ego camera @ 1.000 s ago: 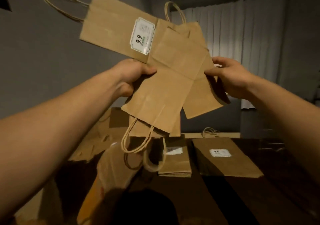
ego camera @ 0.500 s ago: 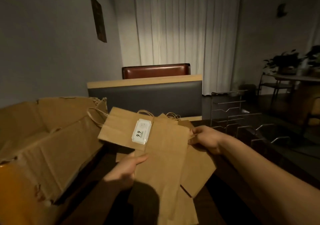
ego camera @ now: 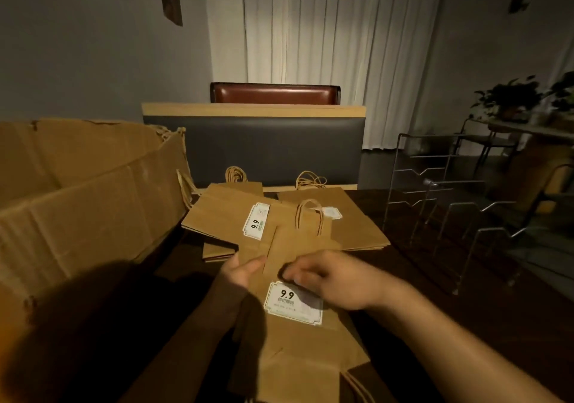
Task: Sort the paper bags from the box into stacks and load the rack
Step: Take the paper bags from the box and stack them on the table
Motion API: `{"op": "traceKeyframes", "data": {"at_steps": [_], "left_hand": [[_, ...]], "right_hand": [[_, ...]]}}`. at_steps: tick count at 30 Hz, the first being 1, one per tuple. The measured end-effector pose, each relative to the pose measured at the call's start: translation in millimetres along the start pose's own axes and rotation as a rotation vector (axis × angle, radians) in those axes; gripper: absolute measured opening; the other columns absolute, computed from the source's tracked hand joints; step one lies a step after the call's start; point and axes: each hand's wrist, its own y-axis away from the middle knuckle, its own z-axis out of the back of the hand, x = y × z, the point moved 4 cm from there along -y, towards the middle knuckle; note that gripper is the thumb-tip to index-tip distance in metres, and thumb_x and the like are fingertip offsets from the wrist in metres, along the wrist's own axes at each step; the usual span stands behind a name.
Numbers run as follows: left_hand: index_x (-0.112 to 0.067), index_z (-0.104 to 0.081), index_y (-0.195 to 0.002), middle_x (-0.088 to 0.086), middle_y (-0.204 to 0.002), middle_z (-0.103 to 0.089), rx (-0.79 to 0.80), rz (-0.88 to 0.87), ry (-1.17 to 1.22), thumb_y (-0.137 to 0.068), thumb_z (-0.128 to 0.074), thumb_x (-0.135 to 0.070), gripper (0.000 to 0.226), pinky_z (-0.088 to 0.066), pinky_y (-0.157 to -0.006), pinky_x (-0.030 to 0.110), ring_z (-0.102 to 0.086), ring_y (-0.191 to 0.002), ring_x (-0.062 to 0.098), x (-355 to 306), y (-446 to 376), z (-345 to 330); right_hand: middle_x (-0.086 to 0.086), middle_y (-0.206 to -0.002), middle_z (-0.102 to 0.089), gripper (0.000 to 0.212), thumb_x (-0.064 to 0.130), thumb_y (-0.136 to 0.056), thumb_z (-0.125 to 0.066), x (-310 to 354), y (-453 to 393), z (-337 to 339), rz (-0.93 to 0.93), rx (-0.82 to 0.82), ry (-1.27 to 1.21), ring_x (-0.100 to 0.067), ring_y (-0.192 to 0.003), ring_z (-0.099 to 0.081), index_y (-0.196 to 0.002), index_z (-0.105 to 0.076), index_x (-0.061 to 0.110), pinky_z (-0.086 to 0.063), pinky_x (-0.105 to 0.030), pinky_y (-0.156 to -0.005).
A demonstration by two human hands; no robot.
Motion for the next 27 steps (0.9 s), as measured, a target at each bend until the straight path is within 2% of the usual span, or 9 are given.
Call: {"op": "traceKeyframes", "data": {"at_steps": [2, 4, 7, 11, 13, 15, 18, 23, 27], "left_hand": [[-0.012, -0.063, -0.116, 0.010, -0.107, -0.072, 0.008, -0.010, -0.015, -0.085, -0.073, -0.019, 0.033, -0.053, -0.089, 0.043, -0.069, -0.098, 0.030, 1, 4, 2], [-0.011, -0.063, -0.117, 0.008, -0.105, -0.074, 0.045, -0.039, -0.025, -0.087, -0.070, -0.015, 0.030, -0.050, -0.097, 0.045, -0.069, -0.102, 0.029, 0, 4, 4], [-0.009, -0.058, -0.127, 0.008, -0.124, -0.066, 0.062, -0.047, -0.048, -0.090, -0.065, -0.011, 0.038, -0.048, -0.099, 0.038, -0.060, -0.118, 0.030, -3, 2, 3], [-0.014, -0.053, -0.128, 0.006, -0.121, -0.066, 0.131, -0.043, -0.086, -0.085, -0.073, -0.017, 0.048, -0.060, -0.079, 0.037, -0.070, -0.096, 0.029, -5, 2, -3], [-0.012, -0.052, -0.131, 0.008, -0.119, -0.068, 0.128, -0.047, -0.190, -0.077, -0.080, -0.017, 0.061, -0.055, -0.090, 0.045, -0.068, -0.102, 0.029, -5, 2, -5], [-0.013, -0.054, -0.128, 0.009, -0.114, -0.071, 0.135, -0.028, -0.166, -0.077, -0.079, -0.010, 0.057, -0.054, -0.092, 0.050, -0.069, -0.101, 0.031, -3, 0, -5], [-0.021, -0.060, -0.113, 0.005, -0.104, -0.073, 0.153, -0.019, -0.161, -0.082, -0.073, -0.003, 0.038, -0.056, -0.087, 0.046, -0.071, -0.096, 0.028, -5, 1, -8], [-0.019, -0.060, -0.117, 0.002, -0.107, -0.072, 0.164, -0.058, -0.240, -0.084, -0.072, -0.006, 0.037, -0.054, -0.077, 0.033, -0.070, -0.096, 0.022, -8, 2, -8], [-0.012, -0.059, -0.121, 0.003, -0.112, -0.071, 0.156, -0.097, -0.325, -0.081, -0.076, -0.011, 0.044, -0.052, -0.092, 0.037, -0.068, -0.100, 0.020, -11, -2, -3]], "right_hand": [[0.010, -0.157, -0.027, 0.051, 0.022, -0.093, -0.065, -30, -11, -14, -0.021, -0.197, -0.010, -0.009, -0.144, -0.026, -0.140, -0.050, 0.034, -0.028, -0.031, -0.119], [0.009, -0.163, 0.000, 0.093, 0.033, -0.079, -0.080, -59, -9, -14, -0.179, -0.413, -0.160, -0.020, -0.150, -0.009, -0.152, -0.023, 0.039, -0.023, -0.041, -0.121], [-0.003, -0.148, -0.040, 0.120, 0.036, -0.060, -0.091, -89, -10, -9, -0.388, -0.494, -0.704, -0.030, -0.129, -0.051, -0.149, -0.012, 0.049, -0.046, -0.054, -0.104], [0.016, -0.106, -0.054, 0.092, 0.020, -0.078, -0.082, -71, -16, -5, -0.293, -0.486, -0.635, -0.011, -0.102, -0.060, -0.148, -0.025, 0.034, -0.054, -0.038, -0.093], [0.012, -0.125, -0.051, 0.098, 0.023, -0.079, -0.081, -62, -22, -4, -0.310, -0.417, -0.480, -0.018, -0.122, -0.052, -0.152, -0.018, 0.032, -0.046, -0.040, -0.105], [0.004, -0.152, -0.033, 0.093, 0.028, -0.084, -0.076, -58, -33, 14, -0.306, -0.541, -0.211, -0.021, -0.141, -0.035, -0.155, -0.016, 0.029, -0.036, -0.039, -0.113], [0.001, -0.152, -0.042, 0.061, 0.031, -0.098, -0.057, -22, -61, 49, -0.050, -0.768, 0.026, -0.017, -0.139, -0.040, -0.152, -0.031, 0.021, -0.034, -0.031, -0.111], [-0.007, -0.140, -0.054, 0.070, 0.047, -0.091, -0.062, 12, -149, 55, -0.127, -0.329, 0.132, -0.025, -0.122, -0.055, -0.148, -0.036, 0.015, -0.046, -0.037, -0.098], [-0.002, -0.092, -0.067, 0.029, 0.035, -0.082, -0.078, 12, -170, 65, -0.173, -0.247, 0.044, -0.020, -0.089, -0.065, -0.099, -0.065, 0.016, -0.049, -0.033, -0.077]]}}
